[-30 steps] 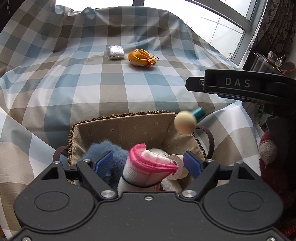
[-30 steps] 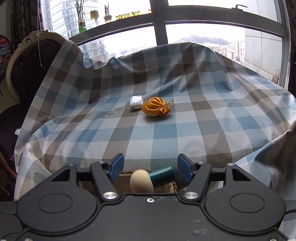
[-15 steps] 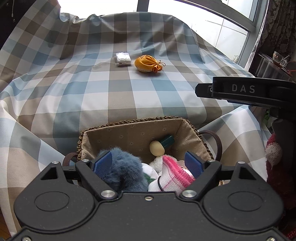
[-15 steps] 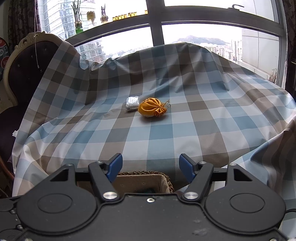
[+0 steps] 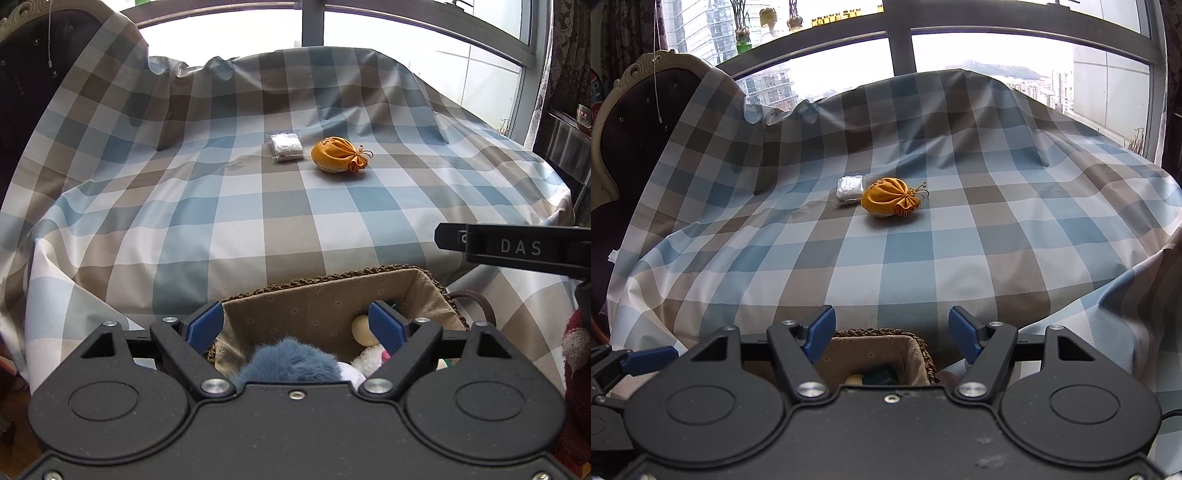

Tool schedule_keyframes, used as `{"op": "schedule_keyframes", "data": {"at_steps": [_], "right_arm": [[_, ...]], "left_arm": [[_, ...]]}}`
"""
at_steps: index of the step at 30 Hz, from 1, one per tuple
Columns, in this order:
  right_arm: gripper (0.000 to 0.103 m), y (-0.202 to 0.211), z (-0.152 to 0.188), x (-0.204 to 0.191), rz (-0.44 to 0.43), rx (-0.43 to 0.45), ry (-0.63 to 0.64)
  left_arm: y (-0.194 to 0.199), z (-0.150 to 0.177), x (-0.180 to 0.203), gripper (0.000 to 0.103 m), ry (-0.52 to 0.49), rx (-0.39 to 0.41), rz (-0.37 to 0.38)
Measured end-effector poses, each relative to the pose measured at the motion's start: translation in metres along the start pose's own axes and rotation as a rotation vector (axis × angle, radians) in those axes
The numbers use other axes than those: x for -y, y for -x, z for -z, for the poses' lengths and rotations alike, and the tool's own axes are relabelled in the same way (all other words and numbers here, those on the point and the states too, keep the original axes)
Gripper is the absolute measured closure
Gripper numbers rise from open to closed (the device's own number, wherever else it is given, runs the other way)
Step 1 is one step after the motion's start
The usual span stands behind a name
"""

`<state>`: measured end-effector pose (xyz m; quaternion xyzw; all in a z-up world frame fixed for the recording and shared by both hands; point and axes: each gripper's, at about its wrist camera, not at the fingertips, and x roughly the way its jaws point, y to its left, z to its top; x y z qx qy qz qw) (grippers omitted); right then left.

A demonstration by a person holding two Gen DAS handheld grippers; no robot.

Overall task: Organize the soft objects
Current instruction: 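Withdraw both tools from basket toward white packet and orange pouch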

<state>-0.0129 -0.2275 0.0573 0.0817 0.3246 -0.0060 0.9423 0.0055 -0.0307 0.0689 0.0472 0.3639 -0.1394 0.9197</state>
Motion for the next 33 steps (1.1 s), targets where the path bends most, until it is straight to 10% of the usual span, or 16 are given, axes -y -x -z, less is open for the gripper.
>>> {"op": "schedule_keyframes", "data": {"at_steps": [16, 33], "right_arm": [[0.021, -0.061, -0.036, -0.002, 0.030, 0.047, 0.086], [0.001, -0.142, -0.052, -0.029, 0.106, 0.062, 0.248]], "left_arm": [[-0.071, -0.075, -0.037, 0.018, -0.061, 0.116, -0.140], [-0.167, -0.105, -0.054, 0.017, -0.084, 0.041, -0.140]]}}
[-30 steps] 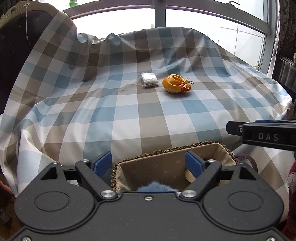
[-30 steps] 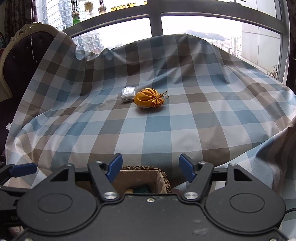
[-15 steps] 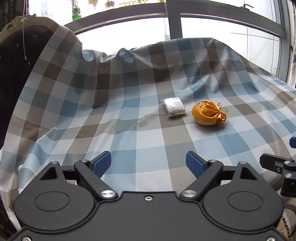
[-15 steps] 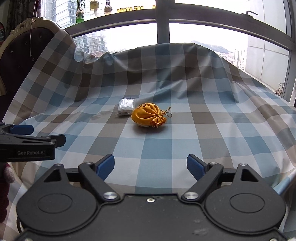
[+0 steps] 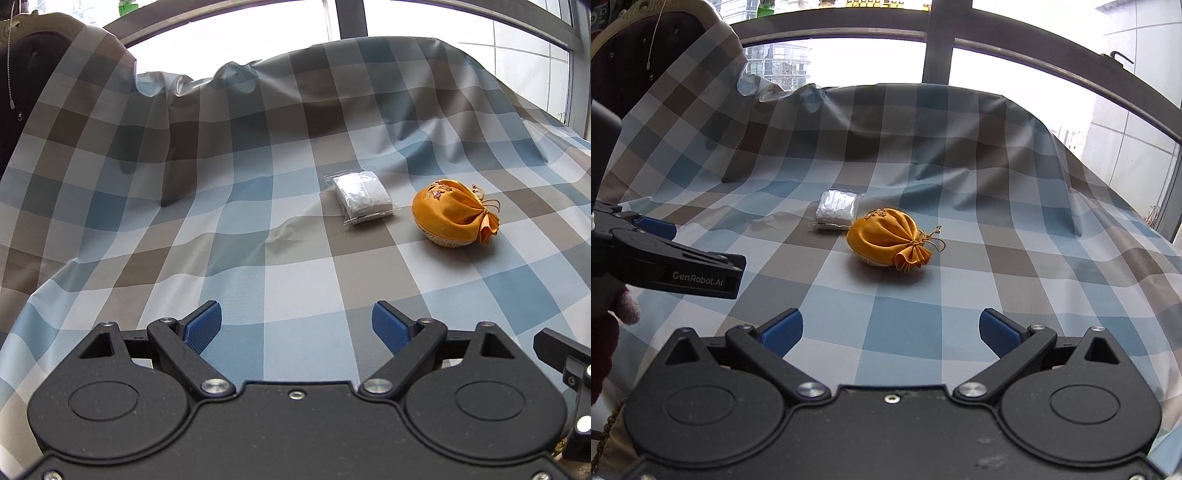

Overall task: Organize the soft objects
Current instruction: 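Withdraw both tools from basket toward white packet and orange pouch, then grasp white cotton packet with left tool while right tool grasps orange pouch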

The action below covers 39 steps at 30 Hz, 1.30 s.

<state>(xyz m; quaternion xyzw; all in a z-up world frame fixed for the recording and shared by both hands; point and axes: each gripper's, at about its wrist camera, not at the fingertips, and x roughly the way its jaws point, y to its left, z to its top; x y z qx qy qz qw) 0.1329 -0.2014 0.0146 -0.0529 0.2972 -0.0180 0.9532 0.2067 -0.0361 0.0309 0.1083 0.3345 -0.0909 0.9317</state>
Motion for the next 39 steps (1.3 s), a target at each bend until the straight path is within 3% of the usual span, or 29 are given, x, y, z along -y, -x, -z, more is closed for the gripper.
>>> {"op": "schedule_keyframes", "data": {"at_steps": [8, 11, 16, 23, 26, 32, 39], "right_arm": [[0.001, -0.048, -0.008, -0.005, 0.016, -0.030, 0.058], [0.001, -0.067, -0.015, -0.003, 0.011, -0.034, 0.053], [0.001, -0.098, -0.026, -0.001, 0.009, -0.053, 0.045], [0.001, -0.135, -0.045, 0.002, 0.029, -0.059, 0.028], [0.001, -0.150, -0.054, 0.006, -0.008, -0.083, -0.009], [0.001, -0.166, -0.066, 0.009, 0.042, -0.020, -0.023], [0.001, -0.187, -0.063, 0.041, 0.126, -0.133, -0.220]], "left_arm": [[-0.049, -0.009, -0.005, 0.017, 0.001, -0.057, -0.005], [-0.063, -0.011, -0.006, 0.010, 0.007, -0.058, -0.009], [-0.072, -0.014, -0.006, 0.002, 0.023, -0.041, -0.020], [-0.082, -0.015, -0.017, 0.002, 0.115, -0.062, 0.023], [-0.083, -0.014, -0.020, 0.002, 0.135, -0.064, 0.041], [-0.081, -0.011, -0.017, 0.002, 0.128, -0.038, 0.028], [-0.080, -0.010, -0.020, 0.002, 0.138, -0.023, 0.035]]}}
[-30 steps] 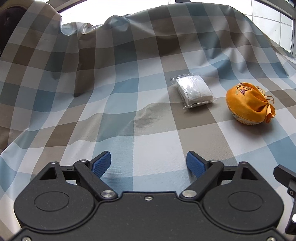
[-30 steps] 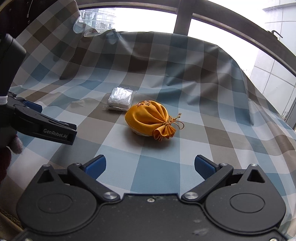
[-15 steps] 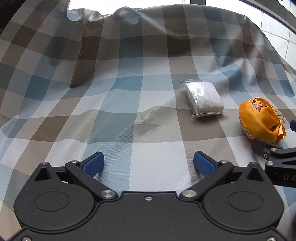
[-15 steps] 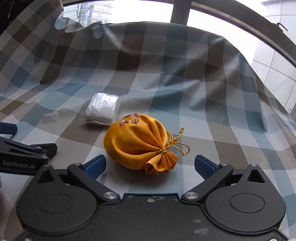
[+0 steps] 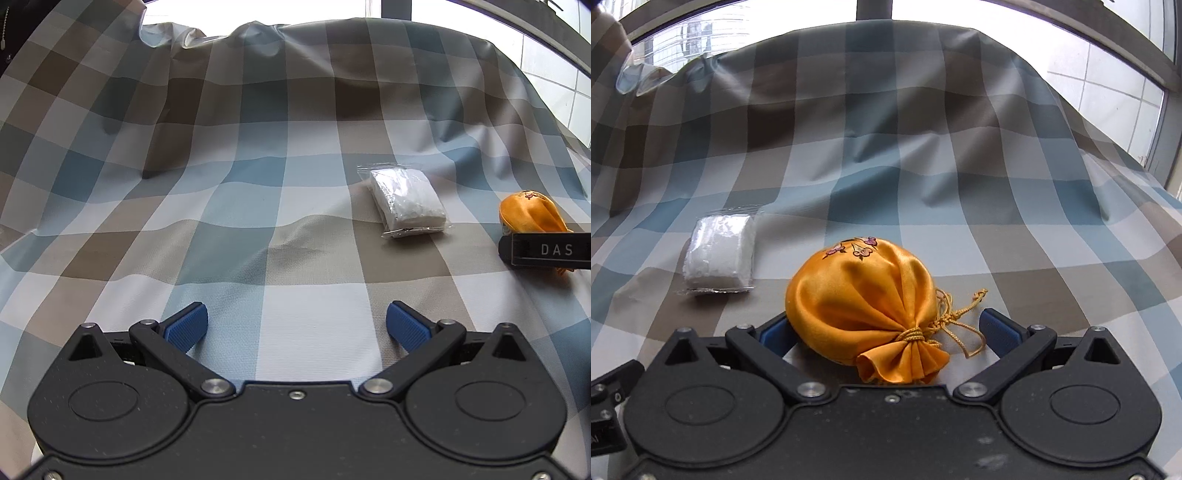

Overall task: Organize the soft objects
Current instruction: 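Grasp white cotton packet with left tool while right tool grasps orange pouch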

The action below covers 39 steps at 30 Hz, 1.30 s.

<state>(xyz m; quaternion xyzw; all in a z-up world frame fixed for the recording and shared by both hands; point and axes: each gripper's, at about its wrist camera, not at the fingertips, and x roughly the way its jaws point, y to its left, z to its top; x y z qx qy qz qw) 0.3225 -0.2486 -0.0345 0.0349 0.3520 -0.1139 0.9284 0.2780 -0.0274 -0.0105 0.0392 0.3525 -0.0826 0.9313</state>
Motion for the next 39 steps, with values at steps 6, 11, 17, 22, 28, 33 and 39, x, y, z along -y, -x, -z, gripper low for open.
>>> {"op": "schedule_keyframes", "data": {"at_steps": [6, 11, 17, 22, 28, 33, 39], "right_arm": [[0.000, -0.007, 0.001, 0.003, 0.015, -0.012, -0.030], [0.000, -0.006, 0.002, 0.007, 0.000, -0.002, -0.046], [0.000, -0.004, 0.003, 0.009, -0.007, 0.005, -0.053], [0.000, -0.004, 0.003, 0.008, -0.005, 0.005, -0.051], [0.000, -0.004, 0.003, 0.007, 0.000, 0.004, -0.045], [0.000, -0.005, 0.004, 0.008, -0.001, 0.004, -0.046], [0.000, -0.005, 0.004, 0.008, -0.001, 0.004, -0.047]], "left_arm": [[0.001, 0.000, 0.000, 0.002, -0.001, 0.002, -0.001], [0.001, 0.000, 0.001, 0.002, -0.007, -0.001, -0.007], [0.001, -0.007, 0.007, 0.004, -0.026, -0.013, -0.029], [-0.007, -0.026, 0.013, 0.004, -0.011, -0.015, -0.026], [-0.015, -0.060, 0.019, 0.004, 0.060, -0.003, 0.017], [-0.026, -0.080, 0.035, 0.004, 0.077, -0.008, 0.060], [-0.044, -0.088, 0.056, 0.004, 0.048, -0.033, 0.069]]}}
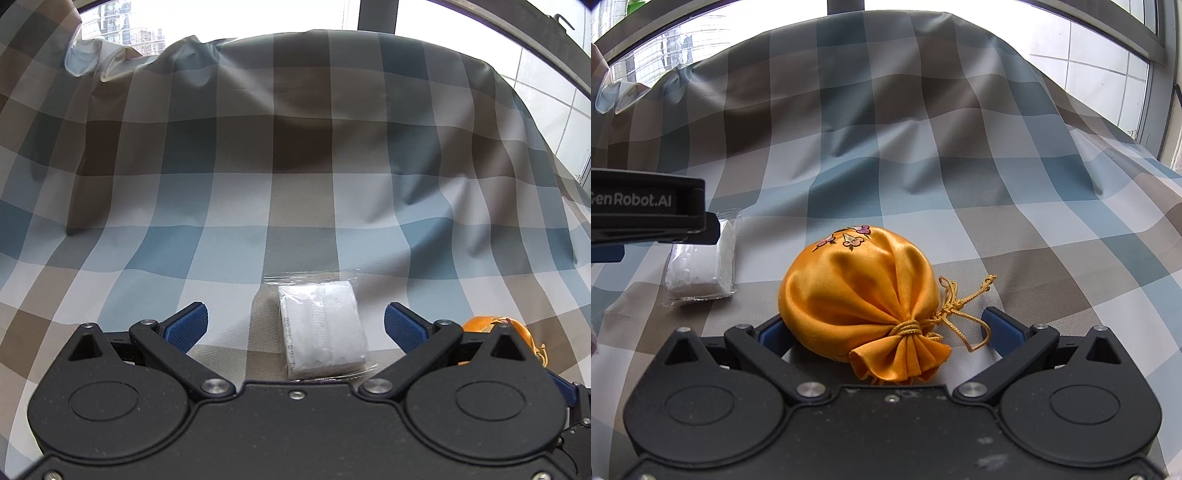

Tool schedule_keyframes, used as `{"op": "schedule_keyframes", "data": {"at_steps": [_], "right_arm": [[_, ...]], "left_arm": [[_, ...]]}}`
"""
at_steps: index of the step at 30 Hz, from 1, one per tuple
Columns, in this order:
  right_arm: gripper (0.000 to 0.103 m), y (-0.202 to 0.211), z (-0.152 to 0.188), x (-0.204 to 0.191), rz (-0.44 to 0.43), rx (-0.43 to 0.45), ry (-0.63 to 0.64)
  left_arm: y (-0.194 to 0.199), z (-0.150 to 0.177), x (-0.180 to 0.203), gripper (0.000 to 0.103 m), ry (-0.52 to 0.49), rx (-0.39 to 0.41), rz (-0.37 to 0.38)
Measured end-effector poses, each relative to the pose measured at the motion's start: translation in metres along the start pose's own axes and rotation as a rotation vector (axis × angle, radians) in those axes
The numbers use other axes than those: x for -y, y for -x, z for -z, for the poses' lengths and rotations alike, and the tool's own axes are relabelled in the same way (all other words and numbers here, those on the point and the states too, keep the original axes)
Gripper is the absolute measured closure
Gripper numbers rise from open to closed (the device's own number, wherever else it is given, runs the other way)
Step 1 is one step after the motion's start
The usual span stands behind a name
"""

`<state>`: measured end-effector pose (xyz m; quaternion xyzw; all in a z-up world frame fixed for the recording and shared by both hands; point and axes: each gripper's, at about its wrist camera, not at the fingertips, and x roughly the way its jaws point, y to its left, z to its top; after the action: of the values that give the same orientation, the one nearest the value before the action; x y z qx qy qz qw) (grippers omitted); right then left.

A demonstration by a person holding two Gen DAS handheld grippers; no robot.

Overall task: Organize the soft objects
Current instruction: 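Grasp white cotton packet with left tool while right tool grasps orange pouch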

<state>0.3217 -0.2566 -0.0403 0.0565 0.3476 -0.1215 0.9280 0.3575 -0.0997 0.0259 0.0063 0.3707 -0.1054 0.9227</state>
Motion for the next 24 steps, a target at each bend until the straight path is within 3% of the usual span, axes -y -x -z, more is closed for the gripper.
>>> {"op": "schedule_keyframes", "data": {"at_steps": [6, 14, 24], "right_arm": [[0.000, 0.000, 0.000, 0.000, 0.000, 0.000, 0.000], [0.000, 0.000, 0.000, 0.000, 0.000, 0.000, 0.000], [0.000, 0.000, 0.000, 0.000, 0.001, 0.000, 0.001]], "left_arm": [[-0.021, 0.005, -0.004, 0.004, 0.002, -0.093, -0.051], [-0.002, 0.017, -0.036, 0.004, -0.027, -0.113, -0.110], [0.019, 0.034, -0.063, 0.004, -0.071, -0.159, -0.132]]}}
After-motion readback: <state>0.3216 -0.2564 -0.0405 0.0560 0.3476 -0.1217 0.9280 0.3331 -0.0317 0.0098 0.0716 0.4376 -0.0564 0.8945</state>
